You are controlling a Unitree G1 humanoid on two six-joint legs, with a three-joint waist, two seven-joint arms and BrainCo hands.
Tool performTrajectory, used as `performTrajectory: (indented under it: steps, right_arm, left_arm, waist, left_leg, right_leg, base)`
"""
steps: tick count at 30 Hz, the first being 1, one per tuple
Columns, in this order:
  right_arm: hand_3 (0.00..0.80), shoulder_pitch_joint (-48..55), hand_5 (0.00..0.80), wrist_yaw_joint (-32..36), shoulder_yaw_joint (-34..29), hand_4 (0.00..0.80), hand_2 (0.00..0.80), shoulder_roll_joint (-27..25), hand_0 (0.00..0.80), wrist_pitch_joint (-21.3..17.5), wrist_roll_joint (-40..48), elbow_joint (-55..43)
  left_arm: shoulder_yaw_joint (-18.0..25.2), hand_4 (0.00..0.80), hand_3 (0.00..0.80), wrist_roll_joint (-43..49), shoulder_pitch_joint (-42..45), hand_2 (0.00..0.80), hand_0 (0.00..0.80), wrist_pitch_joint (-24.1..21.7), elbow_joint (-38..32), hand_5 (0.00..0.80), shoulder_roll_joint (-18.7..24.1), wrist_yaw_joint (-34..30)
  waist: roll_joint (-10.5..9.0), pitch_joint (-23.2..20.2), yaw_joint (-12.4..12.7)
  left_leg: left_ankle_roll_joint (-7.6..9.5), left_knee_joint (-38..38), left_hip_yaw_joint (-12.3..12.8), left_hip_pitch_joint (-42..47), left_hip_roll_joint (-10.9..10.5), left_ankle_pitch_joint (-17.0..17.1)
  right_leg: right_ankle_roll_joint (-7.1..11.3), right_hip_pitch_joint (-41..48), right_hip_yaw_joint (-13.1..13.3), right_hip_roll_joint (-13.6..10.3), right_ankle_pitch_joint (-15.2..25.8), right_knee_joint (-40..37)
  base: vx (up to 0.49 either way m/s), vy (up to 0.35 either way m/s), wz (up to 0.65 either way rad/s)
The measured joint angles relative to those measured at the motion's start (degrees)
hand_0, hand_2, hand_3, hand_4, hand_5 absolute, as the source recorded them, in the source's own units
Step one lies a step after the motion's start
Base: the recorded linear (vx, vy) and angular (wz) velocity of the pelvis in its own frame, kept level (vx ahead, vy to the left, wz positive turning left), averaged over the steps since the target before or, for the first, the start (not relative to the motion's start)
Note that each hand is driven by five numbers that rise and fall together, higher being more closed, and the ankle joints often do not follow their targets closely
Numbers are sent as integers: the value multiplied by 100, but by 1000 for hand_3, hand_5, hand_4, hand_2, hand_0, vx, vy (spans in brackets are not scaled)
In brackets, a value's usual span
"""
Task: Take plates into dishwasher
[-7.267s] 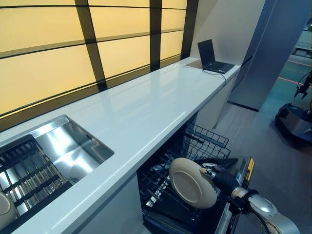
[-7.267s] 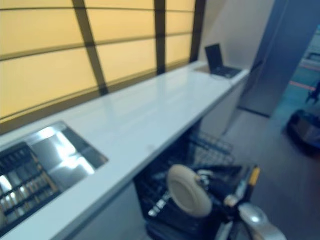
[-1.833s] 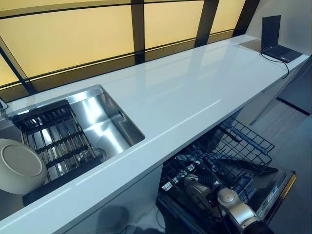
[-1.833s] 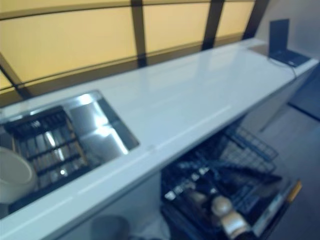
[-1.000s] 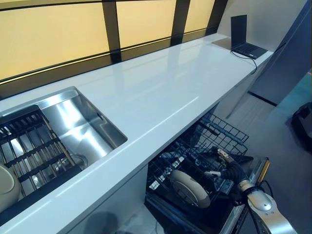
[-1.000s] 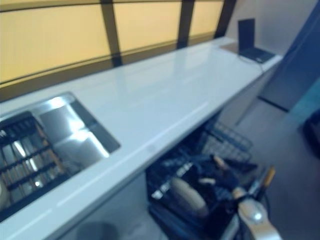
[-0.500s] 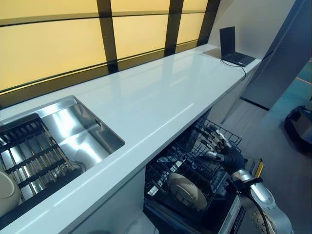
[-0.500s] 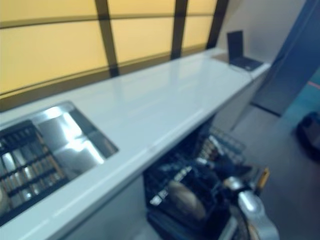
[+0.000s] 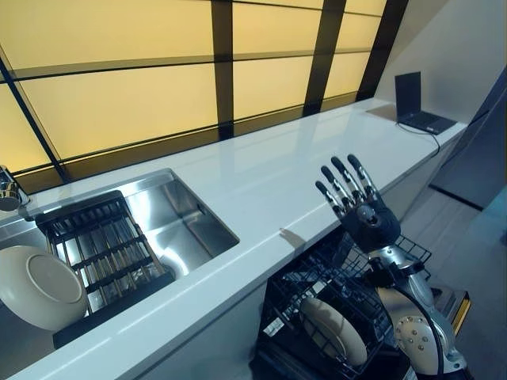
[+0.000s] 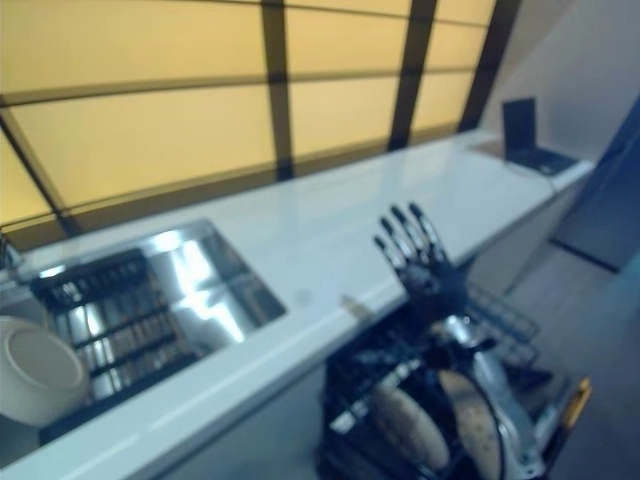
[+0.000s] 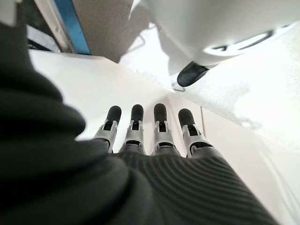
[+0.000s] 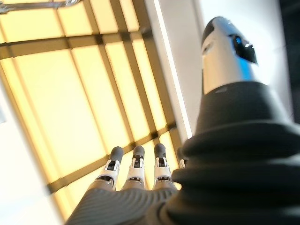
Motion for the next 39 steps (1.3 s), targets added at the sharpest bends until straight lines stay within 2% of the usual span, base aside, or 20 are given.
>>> performTrajectory:
  steps: [3,6,8,10,11,12,14,15,16,18,20,22,24,25,26,27,28,33,37,39]
  right_arm:
    - [0,-97,0,88,8,0,0,1,0,-24,-362,-15]
    - [0,-185,0,149,49,0,0,-4,0,-25,-906,-14]
    - [0,-218,0,201,94,0,0,-50,0,-32,-1197,-14]
    - [0,-227,0,191,260,0,0,-204,0,-45,-1282,10]
    - [0,-224,0,194,323,0,0,-297,0,-46,-1311,50]
    - [0,-249,0,175,345,0,0,-339,0,-46,-1316,79]
    - [0,-548,0,103,426,0,0,-548,0,-45,-1307,211]
    - [0,-746,0,2,425,0,0,-717,0,-51,-1296,318]
    - [0,-787,0,-27,424,0,0,-777,0,-52,-1291,357]
    - [0,-812,0,-201,432,0,0,-842,0,-53,-1245,536]
    - [0,-815,0,-294,488,0,0,-832,0,-53,-1250,577]
    - [0,-815,0,-340,491,0,0,-836,0,-53,-1266,642]
    - [0,-814,0,-491,486,0,0,-857,0,-42,-1455,709]
    - [0,-811,0,-542,479,0,0,-907,0,-12,-1603,715]
    - [0,-814,0,-563,477,0,0,-953,0,-10,-1702,740]
    - [0,-839,0,-579,478,0,0,-1049,0,-8,-1837,815]
    - [0,-893,0,-575,478,0,0,-1137,0,-9,-1909,935]
    - [0,-1059,0,-464,478,0,0,-1487,0,-48,-2635,1278]
    - [0,-1121,0,-467,481,0,0,-1908,0,-360,-4121,1266]
    - [0,-1203,0,-470,516,0,0,-2331,0,-480,-4860,1199]
  left_arm:
    - [157,0,0,-20,-36,0,0,0,128,0,-3,29]
    - [142,0,0,-32,-82,0,0,-2,194,0,13,20]
    - [91,0,0,-33,-58,0,0,39,243,0,6,9]
    - [83,0,0,-75,-1,0,0,127,234,0,23,16]
    - [99,0,0,-81,55,0,0,159,220,0,52,27]
    - [103,0,0,-82,83,0,0,161,220,0,79,30]
    - [152,0,0,-81,224,0,0,164,229,0,234,47]
    - [153,0,0,-79,277,0,0,163,302,0,304,52]
    - [153,0,0,-79,290,0,0,163,334,0,334,52]
    - [153,0,0,-69,343,0,0,138,464,0,402,98]
    - [151,0,0,-66,387,0,0,135,475,0,413,150]
    - [148,0,0,-62,412,0,0,133,472,0,415,149]
    - [148,0,0,-50,430,0,0,136,468,0,390,139]
    - [149,0,0,-3,446,0,0,140,450,0,391,124]
    - [151,0,0,22,447,0,0,141,442,0,418,119]
    - [149,0,0,43,426,0,0,139,407,0,398,107]
    - [149,0,0,41,429,0,0,136,338,0,380,67]
    - [355,0,0,37,502,0,0,143,260,0,286,-50]
    - [380,0,0,36,520,0,0,147,-38,0,195,-56]
    - [376,0,0,39,484,0,0,161,-138,0,176,-55]
  waist:
    - [-37,-155,65]
    - [-49,-186,84]
    - [-48,-249,190]
    - [40,-225,195]
    - [80,-217,188]
    - [85,-217,214]
    - [98,-231,225]
    - [82,-241,212]
    - [78,-244,205]
    - [-5,-296,149]
    - [-53,-327,43]
    - [-89,-351,32]
    - [-189,-402,10]
    - [-270,-436,-8]
    - [-365,-459,-10]
    - [-337,-431,-7]
    - [-268,-385,13]
    - [-194,-317,57]
    - [-156,-289,65]
    - [-136,-275,67]
  left_leg:
    - [117,34,-6,-11,-34,-105]
    - [279,44,-78,-60,-107,-120]
    - [456,54,-304,-100,-221,-125]
    - [618,-17,-669,-41,-331,-62]
    - [674,-97,-831,32,-361,-23]
    - [689,-134,-937,79,-379,-18]
    - [730,-207,-1183,123,-417,9]
    - [747,-273,-1376,161,-503,22]
    - [757,-306,-1437,194,-540,30]
    - [802,-443,-1811,401,-748,58]
    - [812,-511,-2113,489,-835,65]
    - [770,-514,-2254,524,-867,38]
    - [666,-506,-2721,543,-955,-29]
    - [545,-469,-2967,587,-1013,-80]
    - [441,-446,-3095,611,-1092,-94]
    - [355,-315,-3158,592,-1064,-159]
    - [300,-244,-3108,582,-990,-237]
    - [64,-320,-3120,609,-607,-361]
    - [20,-451,-3111,728,-475,-374]
    - [-7,-462,-2983,688,-413,-355]
  right_leg:
    - [-4,-281,2,-156,1,702]
    - [-75,-769,97,-403,56,1856]
    - [-185,-1214,554,-525,406,2718]
    - [-243,-1593,984,-527,1066,3505]
    - [-133,-1657,1125,-504,943,3638]
    - [-88,-1666,1147,-463,802,3580]
    - [1,-1644,1182,-250,458,2741]
    - [80,-1590,1220,-120,389,1825]
    - [83,-1551,1229,-79,390,1507]
    - [109,-1457,1407,124,412,518]
    - [95,-1502,1457,301,432,204]
    - [105,-1564,1519,404,493,64]
    - [99,-1500,1820,554,530,-259]
    - [102,-1206,2005,544,522,-322]
    - [-51,-1028,2145,515,715,-379]
    - [-314,-926,2163,572,847,-374]
    - [-379,-849,2164,662,836,-379]
    - [-566,-641,1899,968,780,-595]
    - [-708,-470,1680,1037,670,-604]
    - [-718,-450,1521,1033,627,-610]
  base:
    - [137,234,14]
    - [143,246,50]
    - [158,165,71]
    - [154,-16,89]
    - [138,-104,80]
    - [210,-177,80]
    - [228,-167,71]
    - [184,-104,63]
    - [268,-103,92]
    - [202,-50,94]
    - [127,-26,90]
    - [153,-60,77]
    - [144,-130,107]
    - [100,-165,108]
    - [87,-190,109]
    - [81,-192,85]
    - [85,-207,60]
    - [75,-264,18]
    - [33,-186,23]
    - [21,-196,40]
